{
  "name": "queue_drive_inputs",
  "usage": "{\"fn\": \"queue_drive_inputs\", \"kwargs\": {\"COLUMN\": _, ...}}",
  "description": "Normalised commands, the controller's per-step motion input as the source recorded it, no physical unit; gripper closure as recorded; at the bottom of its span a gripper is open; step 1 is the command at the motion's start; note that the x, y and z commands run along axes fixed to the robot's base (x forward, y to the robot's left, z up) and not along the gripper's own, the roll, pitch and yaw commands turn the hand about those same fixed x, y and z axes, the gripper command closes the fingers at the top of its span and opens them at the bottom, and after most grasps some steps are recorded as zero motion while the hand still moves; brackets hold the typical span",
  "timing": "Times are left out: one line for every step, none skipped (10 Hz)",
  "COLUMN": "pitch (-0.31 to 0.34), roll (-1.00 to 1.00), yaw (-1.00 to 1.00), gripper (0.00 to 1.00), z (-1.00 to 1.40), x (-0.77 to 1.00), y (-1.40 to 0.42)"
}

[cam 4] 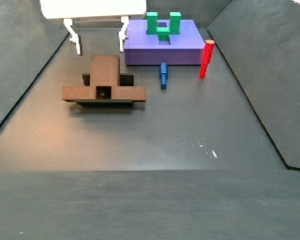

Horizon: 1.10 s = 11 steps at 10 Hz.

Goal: Pick up the brown object. Move up. Place the brown object on the fixture. Regrasp the brown object. Move to above the board. Insert the brown object.
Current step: Regrasp the brown object.

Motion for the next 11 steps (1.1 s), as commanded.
{"fn": "queue_drive_inputs", "kwargs": {"pitch": 0.000, "roll": 0.00, "yaw": 0.00, "gripper": 0.00, "z": -0.21, "x": 0.00, "y": -0.01}}
{"fn": "queue_drive_inputs", "kwargs": {"pitch": 0.000, "roll": 0.00, "yaw": 0.00, "gripper": 0.00, "z": -0.18, "x": 0.00, "y": -0.05}}
{"fn": "queue_drive_inputs", "kwargs": {"pitch": 0.000, "roll": 0.00, "yaw": 0.00, "gripper": 0.00, "z": -0.17, "x": 0.00, "y": -0.07}}
{"fn": "queue_drive_inputs", "kwargs": {"pitch": 0.000, "roll": 0.19, "yaw": 0.00, "gripper": 0.00, "z": -0.19, "x": 0.00, "y": -0.15}}
{"fn": "queue_drive_inputs", "kwargs": {"pitch": 0.000, "roll": 0.23, "yaw": 0.00, "gripper": 0.00, "z": -0.17, "x": 0.00, "y": -0.18}}
{"fn": "queue_drive_inputs", "kwargs": {"pitch": 0.000, "roll": 0.25, "yaw": 0.00, "gripper": 0.00, "z": -0.21, "x": 0.00, "y": -0.15}}
{"fn": "queue_drive_inputs", "kwargs": {"pitch": 0.014, "roll": 0.33, "yaw": 0.00, "gripper": 0.00, "z": -0.20, "x": 0.00, "y": -0.11}}
{"fn": "queue_drive_inputs", "kwargs": {"pitch": 0.094, "roll": 0.38, "yaw": 0.00, "gripper": 0.00, "z": -0.18, "x": 0.05, "y": -0.08}}
{"fn": "queue_drive_inputs", "kwargs": {"pitch": 0.146, "roll": 0.41, "yaw": 0.00, "gripper": 0.00, "z": -0.15, "x": 0.09, "y": -0.05}}
{"fn": "queue_drive_inputs", "kwargs": {"pitch": 0.151, "roll": 0.39, "yaw": 0.00, "gripper": 0.00, "z": -0.15, "x": 0.11, "y": -0.04}}
{"fn": "queue_drive_inputs", "kwargs": {"pitch": 0.186, "roll": 0.44, "yaw": 0.00, "gripper": 0.00, "z": -0.13, "x": 0.13, "y": -0.02}}
